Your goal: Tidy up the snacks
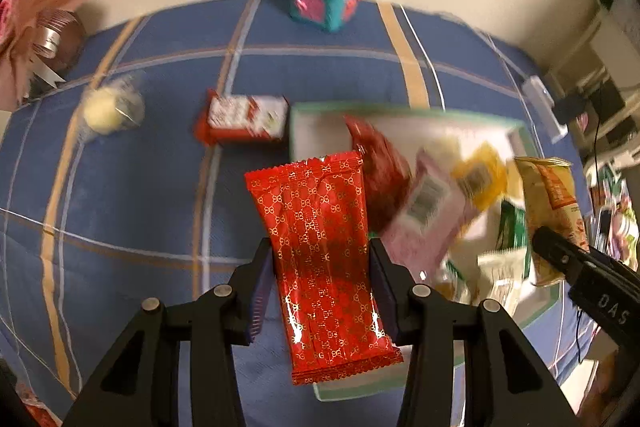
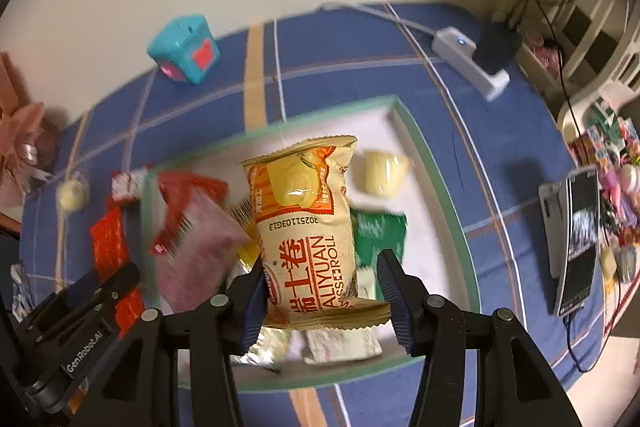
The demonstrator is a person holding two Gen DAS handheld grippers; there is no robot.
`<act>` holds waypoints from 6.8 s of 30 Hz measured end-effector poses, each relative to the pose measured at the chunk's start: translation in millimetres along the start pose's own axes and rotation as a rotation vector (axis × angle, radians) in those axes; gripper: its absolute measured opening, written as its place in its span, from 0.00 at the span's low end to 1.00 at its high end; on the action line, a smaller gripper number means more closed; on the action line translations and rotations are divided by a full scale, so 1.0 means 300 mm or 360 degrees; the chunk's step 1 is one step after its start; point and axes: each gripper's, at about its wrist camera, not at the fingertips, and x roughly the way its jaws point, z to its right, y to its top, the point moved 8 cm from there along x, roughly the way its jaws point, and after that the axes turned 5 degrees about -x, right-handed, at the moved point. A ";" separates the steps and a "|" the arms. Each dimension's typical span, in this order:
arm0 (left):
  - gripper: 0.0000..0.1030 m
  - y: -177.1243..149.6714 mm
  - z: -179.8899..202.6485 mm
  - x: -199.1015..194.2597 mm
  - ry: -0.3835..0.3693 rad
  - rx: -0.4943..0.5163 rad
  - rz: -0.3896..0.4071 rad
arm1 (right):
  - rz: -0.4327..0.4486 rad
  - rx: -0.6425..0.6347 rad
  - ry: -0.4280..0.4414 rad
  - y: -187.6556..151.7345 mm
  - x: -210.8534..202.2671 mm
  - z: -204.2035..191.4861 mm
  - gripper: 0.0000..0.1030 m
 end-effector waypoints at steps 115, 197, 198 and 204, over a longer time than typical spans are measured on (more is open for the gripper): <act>0.61 0.047 -0.598 -0.139 0.0060 -0.0642 0.0200 | 0.0052 -0.0670 0.0202 -0.056 -0.004 -0.754 0.62; 1.00 -0.437 -0.312 -0.213 0.0377 -0.0193 0.0151 | 0.0143 -0.0204 0.0091 -0.513 -0.183 -0.183 1.00; 1.00 -0.437 -0.312 -0.213 0.0377 -0.0194 0.0151 | 0.0145 -0.0206 0.0091 -0.509 -0.181 -0.181 1.00; 1.00 -0.435 -0.318 -0.215 0.0385 -0.0197 0.0152 | 0.0148 -0.0216 0.0090 -0.499 -0.176 -0.177 1.00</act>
